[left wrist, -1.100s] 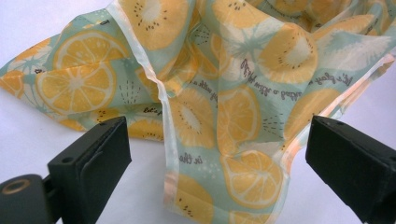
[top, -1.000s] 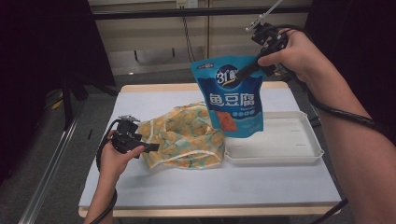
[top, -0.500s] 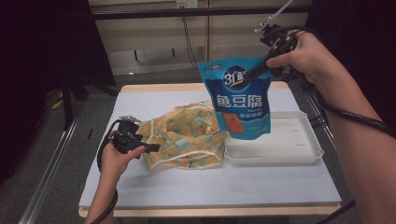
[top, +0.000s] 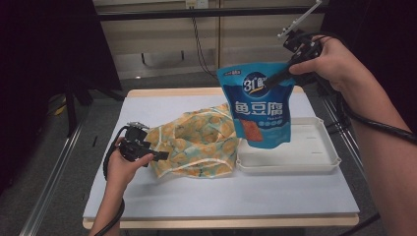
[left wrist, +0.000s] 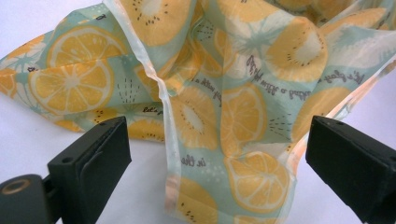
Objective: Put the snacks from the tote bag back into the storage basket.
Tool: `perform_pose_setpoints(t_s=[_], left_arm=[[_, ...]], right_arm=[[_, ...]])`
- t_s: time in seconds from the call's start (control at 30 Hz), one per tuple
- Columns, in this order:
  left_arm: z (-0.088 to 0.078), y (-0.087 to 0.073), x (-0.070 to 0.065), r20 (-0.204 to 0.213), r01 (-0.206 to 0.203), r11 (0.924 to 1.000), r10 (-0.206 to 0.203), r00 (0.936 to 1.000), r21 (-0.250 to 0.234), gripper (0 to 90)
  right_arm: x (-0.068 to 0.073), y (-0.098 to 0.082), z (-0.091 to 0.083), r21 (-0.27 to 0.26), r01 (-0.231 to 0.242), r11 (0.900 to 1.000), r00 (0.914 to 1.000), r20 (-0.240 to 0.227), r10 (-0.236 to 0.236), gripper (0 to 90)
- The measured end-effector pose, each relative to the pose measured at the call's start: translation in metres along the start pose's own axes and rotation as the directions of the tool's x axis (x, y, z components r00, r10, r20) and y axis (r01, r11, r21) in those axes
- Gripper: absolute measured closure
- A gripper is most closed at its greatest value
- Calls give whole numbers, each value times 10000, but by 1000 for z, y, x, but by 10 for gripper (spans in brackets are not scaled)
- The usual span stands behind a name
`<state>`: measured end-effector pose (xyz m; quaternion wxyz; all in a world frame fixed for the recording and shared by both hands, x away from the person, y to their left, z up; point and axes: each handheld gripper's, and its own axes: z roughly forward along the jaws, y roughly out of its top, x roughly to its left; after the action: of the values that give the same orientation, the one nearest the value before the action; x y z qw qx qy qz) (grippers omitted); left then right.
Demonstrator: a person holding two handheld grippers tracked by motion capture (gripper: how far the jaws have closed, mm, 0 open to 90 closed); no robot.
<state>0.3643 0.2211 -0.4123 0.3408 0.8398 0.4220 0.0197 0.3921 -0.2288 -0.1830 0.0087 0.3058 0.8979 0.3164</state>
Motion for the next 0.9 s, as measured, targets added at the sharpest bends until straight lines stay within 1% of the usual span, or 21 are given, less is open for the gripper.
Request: perform_pose_setpoints(t_s=[0.2, 0.23, 0.33, 0.37, 0.47, 0.63, 0.67, 0.7, 0.73, 0.8, 0.9], left_arm=[[0, 0, -1, -48, 2, 10000, -2, 10000, -67, 65], [0, 1, 0, -68, -72, 10000, 72, 10000, 13, 64], [0, 1, 0, -40, -112, 9999, 113, 9999, 93, 65], [0, 0, -1, -52, -27, 10000, 27, 10000, -5, 65], [0, 0, -1, -59, -1, 10000, 1, 10000, -3, 65], [-1, 1, -2, -55, -38, 10000, 37, 10000, -40, 66], [-1, 1, -2, -79, -65, 10000, 65, 9999, -32, 68], [0, 1, -3, -100, -19, 10000, 18, 9999, -72, 68], [0, 1, -2, -61, -117, 9999, 118, 9999, 31, 68], [0, 1, -2, -37, -135, 9999, 135, 9999, 79, 68], [0, 1, -3, -106, -81, 10000, 81, 9999, -30, 68]], right_arm=[[-1, -4, -2, 51, 27, 10000, 10000, 51, -27, 900], [-1, -5, -2, 60, 54, 10000, 10000, 30, -54, 900], [-1, -7, -3, 17, 25, 10000, 10000, 84, -25, 900], [-1, -8, -3, 27, 17, 10000, 10000, 54, -17, 900], [-2, -12, -3, 23, 29, 10000, 10000, 12, -29, 900], [-4, -17, 0, 82, -41, 10000, 10000, -34, 42, 900], [-5, -19, 1, 94, 0, 10000, 10000, 1, 0, 900], [-5, -20, 2, 102, 16, 9999, 10000, -61, -16, 900], [-5, -21, 2, 116, 5, 9999, 10000, -34, -5, 900], [-6, -23, 4, 149, 28, 9999, 10000, -78, -27, 900], [-7, -26, 6, 155, 56, 9999, 10000, -79, -55, 900]])
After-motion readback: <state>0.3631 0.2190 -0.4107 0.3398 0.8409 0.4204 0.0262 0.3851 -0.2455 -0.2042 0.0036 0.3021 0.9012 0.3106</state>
